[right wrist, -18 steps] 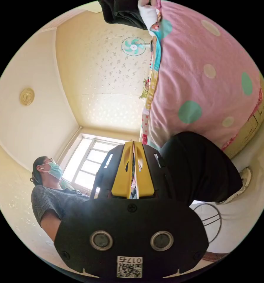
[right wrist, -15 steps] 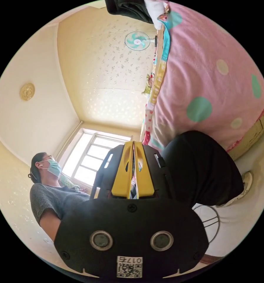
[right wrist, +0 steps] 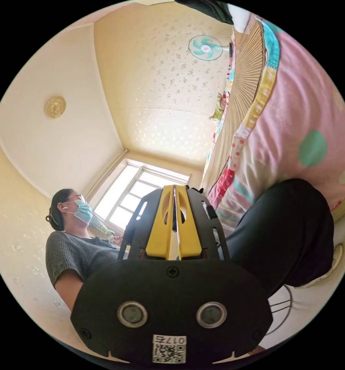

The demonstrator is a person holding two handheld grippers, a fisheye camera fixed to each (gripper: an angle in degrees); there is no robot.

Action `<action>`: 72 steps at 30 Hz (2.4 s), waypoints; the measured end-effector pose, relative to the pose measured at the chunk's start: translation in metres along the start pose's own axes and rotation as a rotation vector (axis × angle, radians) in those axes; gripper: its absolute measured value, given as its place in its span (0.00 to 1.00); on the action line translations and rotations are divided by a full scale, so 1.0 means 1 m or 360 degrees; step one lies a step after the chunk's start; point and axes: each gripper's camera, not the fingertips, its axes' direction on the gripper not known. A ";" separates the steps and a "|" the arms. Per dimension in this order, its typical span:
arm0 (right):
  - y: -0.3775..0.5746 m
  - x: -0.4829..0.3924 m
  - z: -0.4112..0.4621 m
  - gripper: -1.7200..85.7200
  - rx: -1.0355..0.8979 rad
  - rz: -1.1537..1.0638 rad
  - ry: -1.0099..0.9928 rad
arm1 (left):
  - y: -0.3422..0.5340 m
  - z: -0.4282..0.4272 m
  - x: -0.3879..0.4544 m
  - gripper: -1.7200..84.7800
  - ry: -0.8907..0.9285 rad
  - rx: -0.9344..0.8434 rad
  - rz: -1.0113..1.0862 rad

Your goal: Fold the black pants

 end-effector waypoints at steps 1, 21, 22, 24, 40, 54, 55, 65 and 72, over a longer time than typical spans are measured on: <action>-0.001 -0.002 0.009 0.02 -0.0038 -0.0008 0.0018 | 0.004 0.027 0.015 0.01 0.0152 -0.0105 0.0066; 0.000 -0.018 0.133 0.03 -0.0525 0.0020 0.0145 | 0.065 0.011 -0.073 0.11 -0.0165 -0.0302 -0.0593; 0.000 -0.017 0.149 0.03 -0.0567 0.0018 0.0124 | 0.067 0.020 -0.079 0.06 0.0032 -0.0307 -0.0642; 0.004 -0.016 0.176 0.03 -0.0652 0.0013 0.0110 | 0.063 0.018 -0.062 0.05 0.0260 -0.0168 -0.0554; 0.047 0.004 0.295 0.08 -0.0662 0.0189 0.0138 | 0.069 0.026 0.095 0.10 0.0658 -0.0708 0.0667; -0.001 -0.070 0.258 0.05 -0.0463 -0.0138 -0.0180 | 0.068 -0.095 -0.187 0.21 0.0105 -0.0109 -0.0807; -0.002 -0.075 0.254 0.05 -0.0462 -0.0151 -0.0171 | 0.070 -0.080 -0.197 0.19 0.0226 -0.0155 -0.0886; -0.043 -0.139 0.199 0.04 -0.0221 -0.0345 -0.0053 | 0.021 -0.101 -0.155 0.05 0.0863 0.0146 -0.0632; -0.112 -0.203 0.195 0.04 -0.0009 -0.0417 0.0063 | -0.036 -0.182 -0.106 0.05 0.1009 0.0674 -0.0389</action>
